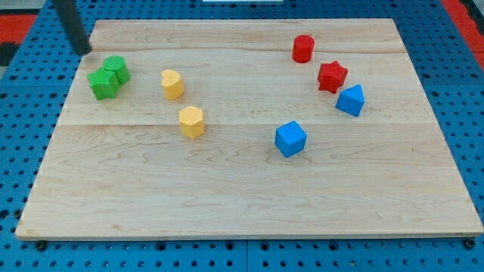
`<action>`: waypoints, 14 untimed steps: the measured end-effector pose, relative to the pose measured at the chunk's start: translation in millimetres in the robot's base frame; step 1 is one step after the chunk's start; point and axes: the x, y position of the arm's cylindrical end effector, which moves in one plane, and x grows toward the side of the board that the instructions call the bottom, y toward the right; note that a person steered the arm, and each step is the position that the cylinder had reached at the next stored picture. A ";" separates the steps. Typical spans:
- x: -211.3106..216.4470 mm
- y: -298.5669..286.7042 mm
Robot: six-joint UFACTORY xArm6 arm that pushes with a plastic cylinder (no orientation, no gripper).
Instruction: Push the green blocks towards the top of the yellow heart
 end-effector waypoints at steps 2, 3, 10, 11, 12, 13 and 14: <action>99.4 -7.1; 100.9 22.5; -6.4 -12.3; 16.7 22.8; 8.4 69.2; -20.6 104.1; -29.6 136.9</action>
